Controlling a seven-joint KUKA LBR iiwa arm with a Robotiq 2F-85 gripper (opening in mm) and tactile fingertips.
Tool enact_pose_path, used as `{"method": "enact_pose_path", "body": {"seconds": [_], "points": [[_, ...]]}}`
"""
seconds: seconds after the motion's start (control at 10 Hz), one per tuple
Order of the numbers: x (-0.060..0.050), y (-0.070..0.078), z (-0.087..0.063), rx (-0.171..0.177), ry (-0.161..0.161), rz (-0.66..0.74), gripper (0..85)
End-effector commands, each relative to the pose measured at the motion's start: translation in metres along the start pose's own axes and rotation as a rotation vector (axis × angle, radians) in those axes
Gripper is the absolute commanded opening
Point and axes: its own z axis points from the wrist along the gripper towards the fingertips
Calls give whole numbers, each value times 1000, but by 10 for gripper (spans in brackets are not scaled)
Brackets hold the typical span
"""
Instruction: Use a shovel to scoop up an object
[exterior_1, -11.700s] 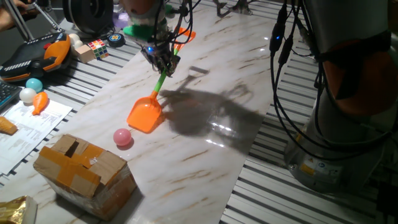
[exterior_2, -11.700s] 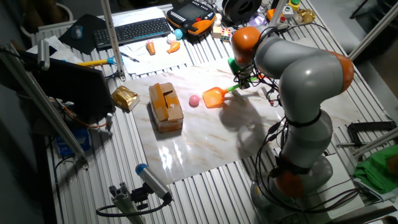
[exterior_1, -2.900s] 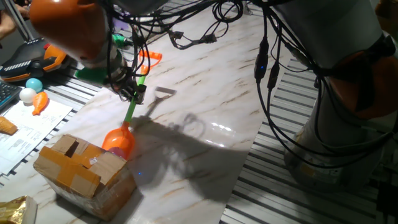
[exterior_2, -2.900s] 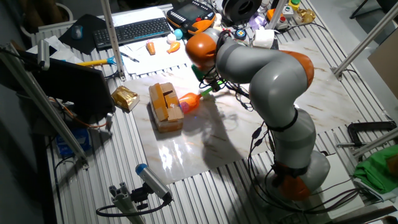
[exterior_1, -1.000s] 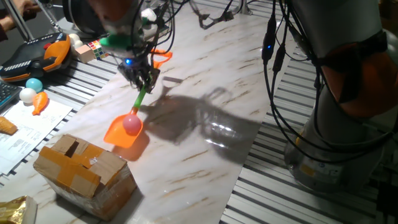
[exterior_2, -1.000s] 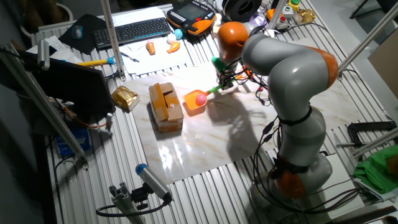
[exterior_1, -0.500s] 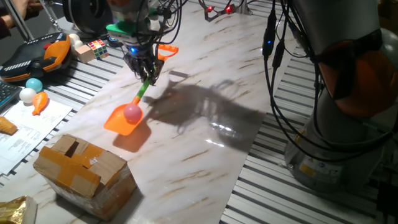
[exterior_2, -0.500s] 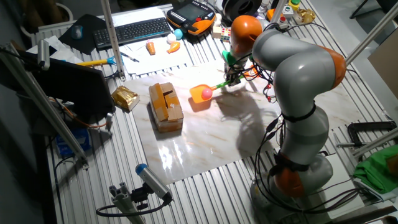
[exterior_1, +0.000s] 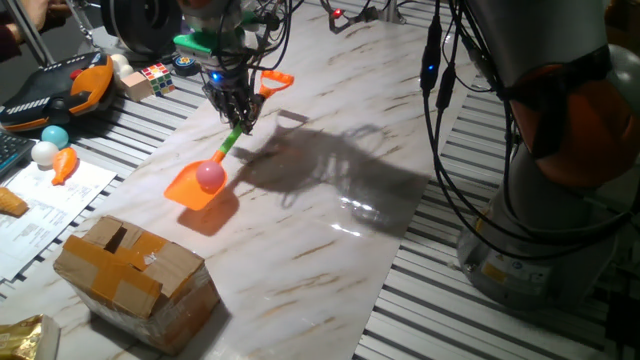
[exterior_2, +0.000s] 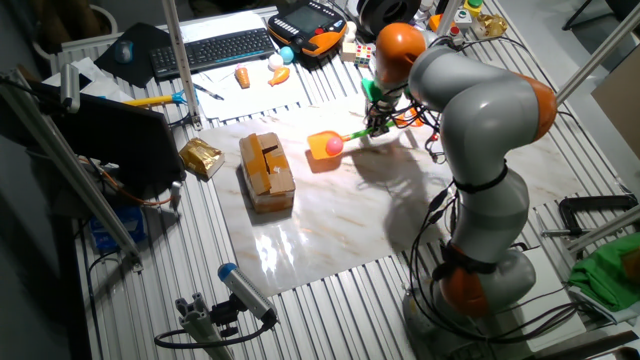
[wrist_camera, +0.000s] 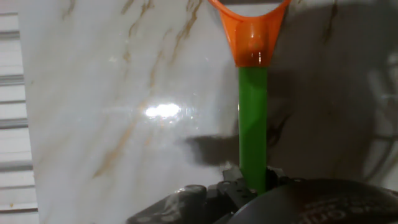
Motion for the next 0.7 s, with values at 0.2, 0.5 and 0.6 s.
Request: {"method": "enact_pose_path", "body": {"seconds": [0.2,0.5,0.6], "points": [[-5,4,10,-4,4,-2,7],[-12,5,17,-6,29,3,7],[-11,6,20,-5,32,-7,7]]}}
